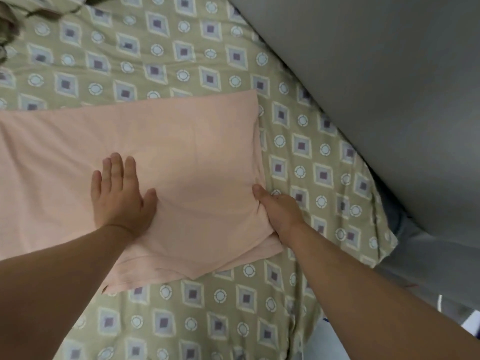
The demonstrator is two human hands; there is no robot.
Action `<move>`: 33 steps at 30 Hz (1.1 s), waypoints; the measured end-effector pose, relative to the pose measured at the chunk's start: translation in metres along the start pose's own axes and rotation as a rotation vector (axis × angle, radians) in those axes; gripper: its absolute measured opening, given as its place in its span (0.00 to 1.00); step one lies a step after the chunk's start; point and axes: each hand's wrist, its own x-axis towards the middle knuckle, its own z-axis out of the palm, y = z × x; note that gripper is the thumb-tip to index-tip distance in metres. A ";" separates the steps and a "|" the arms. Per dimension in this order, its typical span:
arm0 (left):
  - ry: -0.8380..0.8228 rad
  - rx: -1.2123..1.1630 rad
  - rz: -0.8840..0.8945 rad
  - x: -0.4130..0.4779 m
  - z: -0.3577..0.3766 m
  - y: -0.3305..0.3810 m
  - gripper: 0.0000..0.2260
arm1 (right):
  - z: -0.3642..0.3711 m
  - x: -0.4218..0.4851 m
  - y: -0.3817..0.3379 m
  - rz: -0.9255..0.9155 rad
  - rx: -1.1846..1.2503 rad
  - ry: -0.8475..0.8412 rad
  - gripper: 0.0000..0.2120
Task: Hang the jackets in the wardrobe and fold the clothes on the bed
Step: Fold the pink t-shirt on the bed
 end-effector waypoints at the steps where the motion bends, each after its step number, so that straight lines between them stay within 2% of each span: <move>1: 0.003 -0.002 0.000 0.001 0.000 0.000 0.36 | 0.000 0.000 0.000 -0.003 -0.005 0.005 0.33; 7: 0.051 -0.019 0.024 -0.002 0.002 0.000 0.37 | 0.001 -0.007 0.010 -0.103 -0.012 0.045 0.32; 11: 0.044 -0.036 0.020 -0.001 0.003 -0.002 0.37 | 0.002 -0.012 0.010 -0.096 0.021 0.010 0.19; 15: 0.102 -0.055 0.021 -0.001 0.010 -0.004 0.37 | 0.006 -0.014 0.013 -0.166 0.017 0.040 0.18; 20: 0.144 -0.107 0.035 -0.007 0.005 -0.001 0.36 | 0.013 -0.028 0.019 -0.306 0.027 0.088 0.10; 23: 0.190 -0.180 0.069 -0.012 -0.009 -0.002 0.31 | 0.019 -0.043 0.021 -0.377 0.052 0.190 0.07; 25: 0.231 -0.340 0.079 -0.009 -0.024 0.013 0.23 | 0.021 -0.056 0.022 -0.441 0.075 0.236 0.10; 27: 0.172 -0.645 0.075 -0.004 -0.047 0.049 0.17 | 0.027 -0.072 0.021 -0.504 0.076 0.222 0.13; 28: 0.087 -0.787 0.081 -0.002 -0.059 0.073 0.18 | 0.033 -0.080 0.020 -0.537 0.063 0.201 0.12; 29: -0.009 -0.867 0.103 0.001 -0.069 0.100 0.24 | 0.039 -0.089 0.019 -0.562 0.045 0.178 0.11; 31: -0.185 -0.821 0.158 0.007 -0.089 0.147 0.39 | 0.054 -0.107 0.014 -0.596 0.015 0.137 0.15; 32: -0.235 -0.743 0.162 0.011 -0.094 0.162 0.42 | 0.062 -0.115 0.012 -0.610 -0.007 0.121 0.16; 33: -0.252 -0.673 0.157 0.016 -0.095 0.169 0.40 | 0.071 -0.121 0.010 -0.624 -0.025 0.105 0.18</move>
